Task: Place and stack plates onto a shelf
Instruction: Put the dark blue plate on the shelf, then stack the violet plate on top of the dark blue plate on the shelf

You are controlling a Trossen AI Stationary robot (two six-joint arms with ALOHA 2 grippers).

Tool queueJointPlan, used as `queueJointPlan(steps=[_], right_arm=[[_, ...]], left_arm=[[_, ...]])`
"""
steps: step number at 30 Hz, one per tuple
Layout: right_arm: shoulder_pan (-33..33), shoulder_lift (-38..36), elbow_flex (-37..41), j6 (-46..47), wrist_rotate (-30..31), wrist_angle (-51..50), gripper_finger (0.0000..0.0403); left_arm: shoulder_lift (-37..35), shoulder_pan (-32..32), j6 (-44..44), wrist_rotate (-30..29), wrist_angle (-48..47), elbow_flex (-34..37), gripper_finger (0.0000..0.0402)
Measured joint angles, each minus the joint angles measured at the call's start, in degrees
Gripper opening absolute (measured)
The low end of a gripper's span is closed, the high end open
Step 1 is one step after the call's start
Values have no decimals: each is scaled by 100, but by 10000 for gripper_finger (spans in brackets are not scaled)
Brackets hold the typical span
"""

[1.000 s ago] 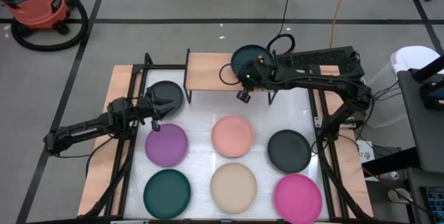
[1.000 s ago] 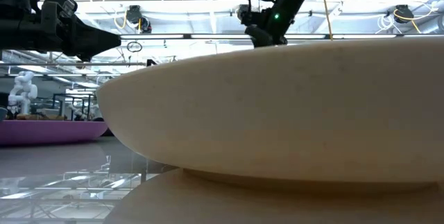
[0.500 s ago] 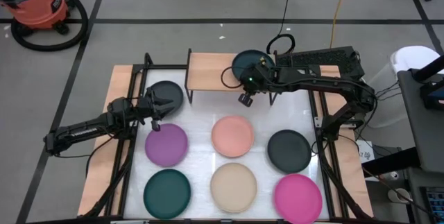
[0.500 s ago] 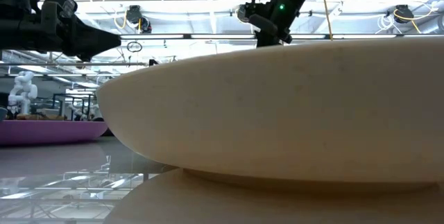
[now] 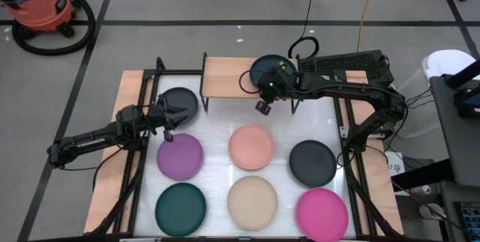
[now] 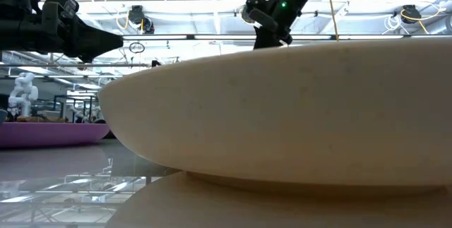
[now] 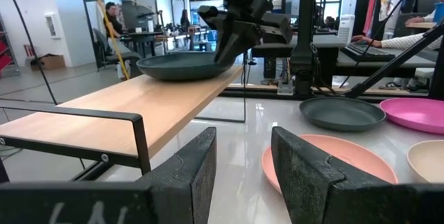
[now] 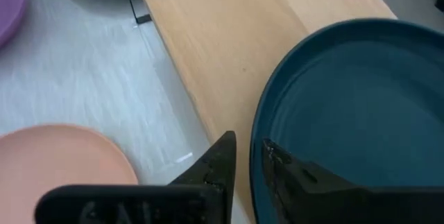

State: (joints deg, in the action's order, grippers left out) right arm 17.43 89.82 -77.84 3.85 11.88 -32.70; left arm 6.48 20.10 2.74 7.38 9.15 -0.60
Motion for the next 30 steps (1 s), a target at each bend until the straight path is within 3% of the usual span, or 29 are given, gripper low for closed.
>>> queueJointPlan(steps=[19,26,30], right_arm=[[-132,-303,2,-25,-1,278,104],[-586,-967,57,146,-1,203,106],[-1111,-1309,714,413,0,671,106]], left_arm=[[0,-1,0,-1,-2,0,145],[0,-1,0,0,4,0,145],[0,0,0,0,4,0,145]])
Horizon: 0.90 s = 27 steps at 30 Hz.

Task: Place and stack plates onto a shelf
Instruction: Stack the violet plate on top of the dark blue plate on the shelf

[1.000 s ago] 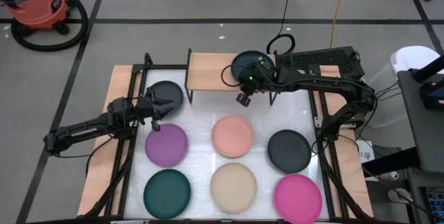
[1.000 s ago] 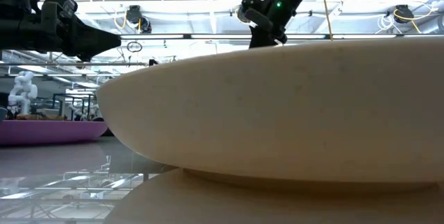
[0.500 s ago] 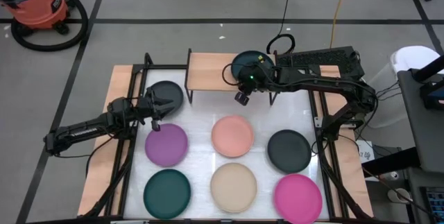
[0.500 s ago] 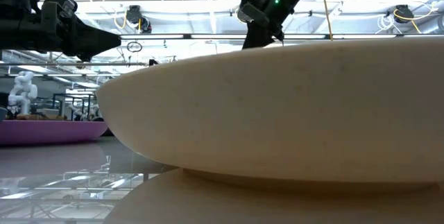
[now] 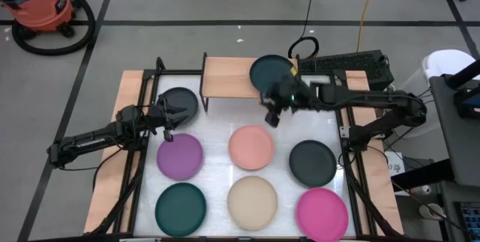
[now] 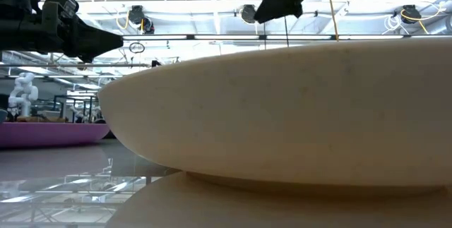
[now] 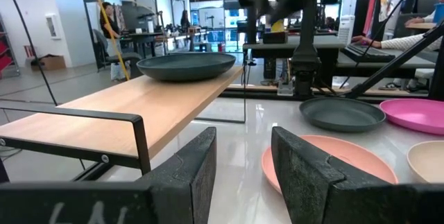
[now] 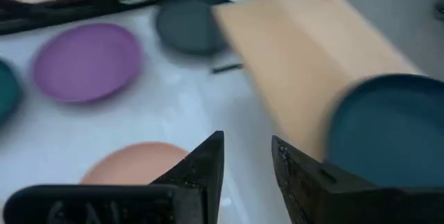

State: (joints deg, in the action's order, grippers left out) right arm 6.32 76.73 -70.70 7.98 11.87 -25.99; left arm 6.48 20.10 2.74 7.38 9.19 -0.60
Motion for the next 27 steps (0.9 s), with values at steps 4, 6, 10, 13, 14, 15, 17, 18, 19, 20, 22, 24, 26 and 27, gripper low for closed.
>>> queueJointPlan(steps=[4,6,10,13,14,15,17,18,19,20,22,24,26,27], right_arm=[[-586,-336,1004,9,1,1254,105],[-872,-512,1517,65,24,1965,105],[-1303,-786,2470,-147,22,3251,105],[-1458,-1036,2851,-261,23,4025,105],[-1498,-1113,2944,-263,21,4176,105],[-1525,-1173,3010,-264,20,4278,105],[-1577,-1284,3119,-264,22,4471,105],[-1596,-1331,3176,-264,22,4559,105],[-1619,-1370,3232,-264,24,4680,105],[-1638,-1390,3302,-264,24,4806,105],[-1660,-1404,3441,-278,24,4977,105],[-1658,-1404,3576,-259,38,5171,105],[-1661,-1406,3714,-91,29,5400,105],[-1663,-1406,3785,30,26,5530,105]], left_arm=[[0,1,0,0,-1,0,145],[0,0,-1,0,-1,0,145],[-1,2,0,0,0,0,145],[-1,2,0,0,0,0,145],[0,1,0,0,0,0,145],[-1,1,0,0,0,0,145],[0,0,0,0,0,0,145],[0,1,0,-1,-1,0,145],[0,0,0,0,-2,0,145],[0,2,0,0,-2,0,145],[-1,1,-3,0,0,0,145],[0,0,-66,0,64,0,145],[-2,0,-300,0,166,0,145],[-2,2,-477,0,180,0,145]])
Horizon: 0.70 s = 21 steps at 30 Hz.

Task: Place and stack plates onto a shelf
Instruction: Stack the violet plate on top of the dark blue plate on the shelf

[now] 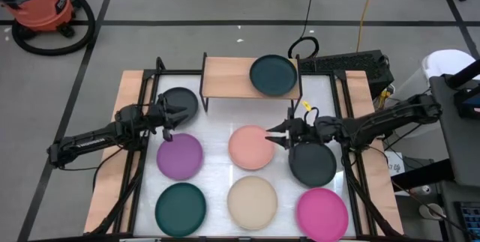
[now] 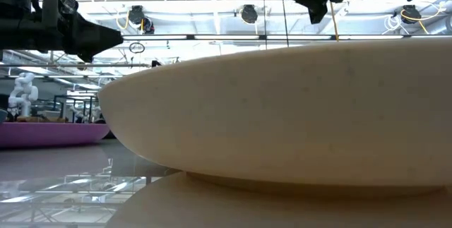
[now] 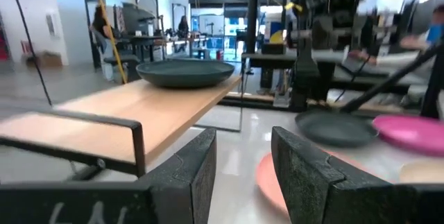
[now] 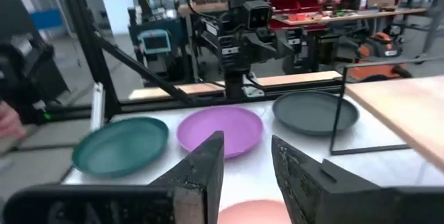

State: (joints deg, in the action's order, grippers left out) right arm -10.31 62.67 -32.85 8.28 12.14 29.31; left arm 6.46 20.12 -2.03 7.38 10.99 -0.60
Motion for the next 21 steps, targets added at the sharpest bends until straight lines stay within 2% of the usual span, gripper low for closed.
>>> queueJointPlan(steps=[10,21], right_arm=[[0,0,337,308,3,518,105],[0,0,432,307,0,522,105]], left_arm=[[2,-2,-1926,2,373,0,145],[5,-1,-2111,4,701,-109,145]])
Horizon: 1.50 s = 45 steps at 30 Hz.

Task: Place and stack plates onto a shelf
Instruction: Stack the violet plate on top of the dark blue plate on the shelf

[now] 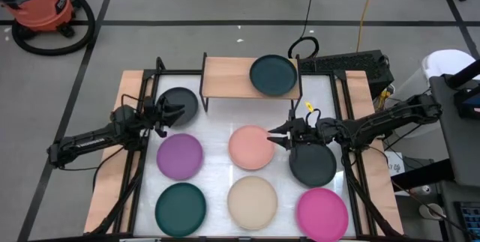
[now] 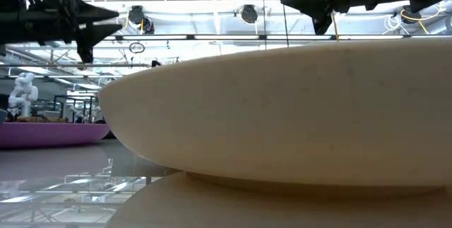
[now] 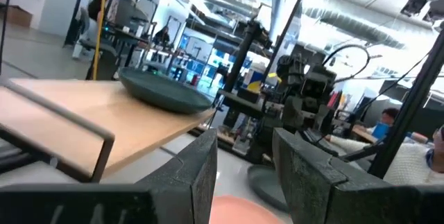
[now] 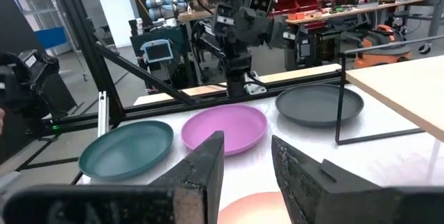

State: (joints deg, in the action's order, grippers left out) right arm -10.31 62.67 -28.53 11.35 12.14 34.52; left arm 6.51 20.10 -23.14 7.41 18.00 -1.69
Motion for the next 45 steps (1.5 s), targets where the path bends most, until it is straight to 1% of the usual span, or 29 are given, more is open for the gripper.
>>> queueJointPlan(steps=[2,6,10,12,14,19,25,28,30,31,34,36,41,43,45], right_arm=[[0,0,0,0,0,-2,105],[2,0,-1,-2,0,0,105],[2,0,-2,-2,0,0,105],[2,0,-2,-2,0,0,105],[2,0,-1,-2,0,0,105],[2,0,-2,-2,0,-2,105],[2,0,-2,-2,0,-2,105],[4,0,-2,-2,0,-2,105],[3,0,-2,-2,0,-4,105],[4,0,-2,-2,0,-3,105],[8,0,-2,-4,0,-4,105],[9,0,-2,-6,4,-4,105],[9,0,-2,-4,7,-4,105],[9,0,-2,-6,4,-4,105],[9,0,-2,-4,2,-4,105]], left_arm=[[-2,-1,144,7,-142,-261,145],[95,-1,573,-43,-1074,-991,145],[382,-1,917,-423,-2211,-1765,145],[600,0,941,-664,-2851,-2108,145],[828,-1,1016,-859,-3285,-2364,145],[1399,1,1131,-1223,-3935,-2580,145],[2218,-2,1437,-1197,-4275,-2590,145],[2622,-99,1523,-918,-4329,-2590,145],[2845,-297,1492,-593,-4297,-2590,145],[2949,-424,1448,-523,-4235,-2590,145],[3227,-904,1353,-529,-4204,-2618,145],[3450,-1262,1271,-759,-4401,-2821,145],[4083,-2165,1197,-1828,-5310,-3719,145],[4332,-2435,1187,-2011,-5563,-4058,145],[4547,-2654,1179,-2036,-5693,-4281,145]])
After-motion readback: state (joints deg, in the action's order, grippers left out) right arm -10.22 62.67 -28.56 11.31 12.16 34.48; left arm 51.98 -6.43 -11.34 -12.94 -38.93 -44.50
